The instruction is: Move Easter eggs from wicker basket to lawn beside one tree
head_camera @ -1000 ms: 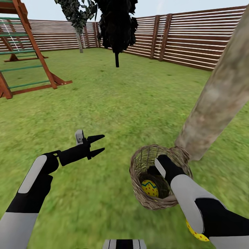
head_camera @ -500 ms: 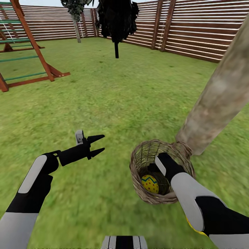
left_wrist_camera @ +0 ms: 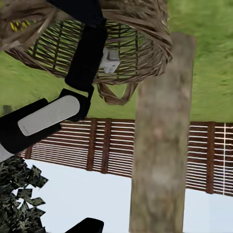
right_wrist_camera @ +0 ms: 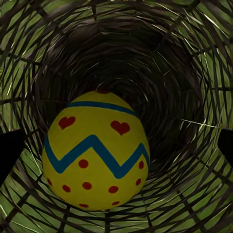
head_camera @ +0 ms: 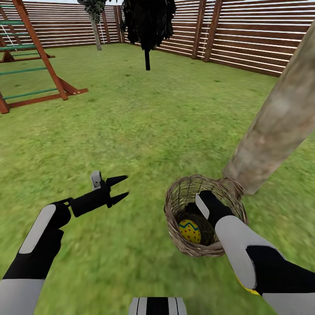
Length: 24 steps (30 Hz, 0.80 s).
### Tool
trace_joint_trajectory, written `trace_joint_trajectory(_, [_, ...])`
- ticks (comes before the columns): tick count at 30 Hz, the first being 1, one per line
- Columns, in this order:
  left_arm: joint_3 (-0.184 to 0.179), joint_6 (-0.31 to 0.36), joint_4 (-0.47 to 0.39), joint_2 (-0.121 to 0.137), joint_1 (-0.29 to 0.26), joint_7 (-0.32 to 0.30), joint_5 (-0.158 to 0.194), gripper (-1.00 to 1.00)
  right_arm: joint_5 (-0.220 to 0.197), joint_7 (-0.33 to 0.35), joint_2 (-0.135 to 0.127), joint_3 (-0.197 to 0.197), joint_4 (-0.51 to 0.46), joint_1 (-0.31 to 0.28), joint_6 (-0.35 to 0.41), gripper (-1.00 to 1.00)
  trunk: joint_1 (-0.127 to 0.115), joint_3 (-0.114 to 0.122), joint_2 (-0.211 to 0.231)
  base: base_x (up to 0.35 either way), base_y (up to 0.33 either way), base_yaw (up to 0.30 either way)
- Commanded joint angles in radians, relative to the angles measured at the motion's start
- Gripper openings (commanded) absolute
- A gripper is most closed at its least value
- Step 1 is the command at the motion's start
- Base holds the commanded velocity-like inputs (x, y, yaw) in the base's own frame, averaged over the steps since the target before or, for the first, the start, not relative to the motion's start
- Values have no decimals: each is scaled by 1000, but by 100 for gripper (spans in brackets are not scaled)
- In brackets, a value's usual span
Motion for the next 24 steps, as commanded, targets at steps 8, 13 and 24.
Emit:
trace_joint_trajectory(8, [44, 1, 0, 0, 10, 10, 11, 100, -56, -11, 0, -6, 3, 0, -2, 100, 0, -1, 0, 0, 0, 0])
trace_joint_trajectory(13, [44, 1, 0, -1, 10, 10, 10, 100, -84, -24, 1, -13, 6, 1, -20, 100, 0, -1, 0, 0, 0, 0])
trace_joint_trajectory(24, [44, 1, 0, -1, 10, 10, 10, 100, -164, -194, 7, -178, 92, 3, -280, 100, 0, -1, 0, 0, 0, 0])
